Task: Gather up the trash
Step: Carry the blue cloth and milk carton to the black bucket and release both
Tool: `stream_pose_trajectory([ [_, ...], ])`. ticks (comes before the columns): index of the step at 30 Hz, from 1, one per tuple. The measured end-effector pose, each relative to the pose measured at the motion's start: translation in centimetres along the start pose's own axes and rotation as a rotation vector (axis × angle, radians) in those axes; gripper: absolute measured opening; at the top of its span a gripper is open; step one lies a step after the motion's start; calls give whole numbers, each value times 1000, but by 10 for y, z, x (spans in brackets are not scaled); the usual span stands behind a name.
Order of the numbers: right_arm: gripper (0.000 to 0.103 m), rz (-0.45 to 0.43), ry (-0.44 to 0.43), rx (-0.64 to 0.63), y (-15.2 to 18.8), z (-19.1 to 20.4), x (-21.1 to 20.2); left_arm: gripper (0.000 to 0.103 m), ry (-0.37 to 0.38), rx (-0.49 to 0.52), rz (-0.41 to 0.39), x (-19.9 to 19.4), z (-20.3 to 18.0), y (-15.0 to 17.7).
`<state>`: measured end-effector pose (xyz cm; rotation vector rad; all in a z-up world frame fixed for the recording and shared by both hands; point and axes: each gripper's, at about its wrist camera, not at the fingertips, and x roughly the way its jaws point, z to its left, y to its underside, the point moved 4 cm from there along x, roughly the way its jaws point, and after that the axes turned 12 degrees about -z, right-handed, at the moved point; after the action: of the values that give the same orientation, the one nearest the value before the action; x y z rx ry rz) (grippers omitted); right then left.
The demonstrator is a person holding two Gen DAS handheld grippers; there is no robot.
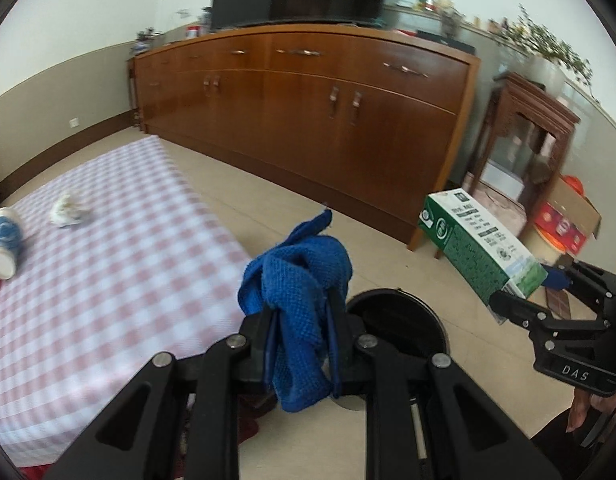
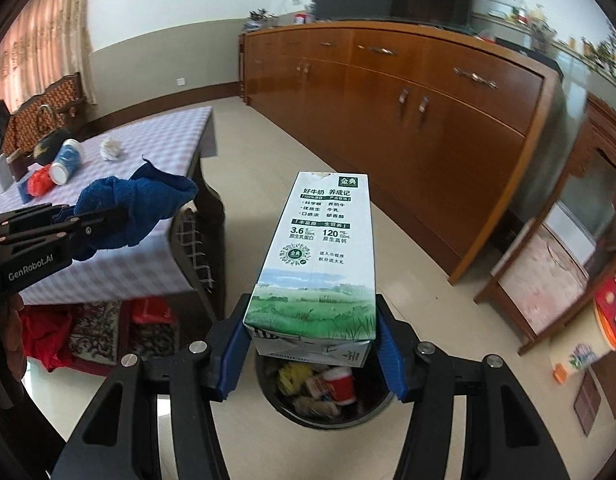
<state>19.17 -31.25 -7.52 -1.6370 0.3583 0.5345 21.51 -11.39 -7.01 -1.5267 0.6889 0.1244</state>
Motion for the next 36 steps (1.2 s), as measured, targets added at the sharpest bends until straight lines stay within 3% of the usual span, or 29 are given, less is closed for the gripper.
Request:
stream_pose_trajectory([
  [8,59,62,32,27,39,-36,-1,22,89,27,66,26,-42,19],
  [14,59,126,9,7,69,-49,12,22,142,66,136,49,-68,40],
  [25,59,269,-110,-123,119,-61,86,24,242,130,295,115,-103,85],
  [26,60,278,-119,-136,122,-62,94,38,257,111,318,124,-104,90],
  [27,70,283,-110,-168,128,-63,107,50,247,97,338,132,-103,97],
  [28,82,291,-83,-177,133,-68,114,73,210,108,343,135,-99,100],
  [29,95,299,-75,-168,136,-72,118,75,192,110,331,135,-95,101],
  [30,98,300,-66,-157,137,-77,119,77,166,104,320,132,-89,101],
  [32,102,298,-20,-132,136,-89,120,96,99,96,305,126,-78,101],
  [36,103,317,31,-51,134,-97,120,98,23,75,252,106,-65,95],
])
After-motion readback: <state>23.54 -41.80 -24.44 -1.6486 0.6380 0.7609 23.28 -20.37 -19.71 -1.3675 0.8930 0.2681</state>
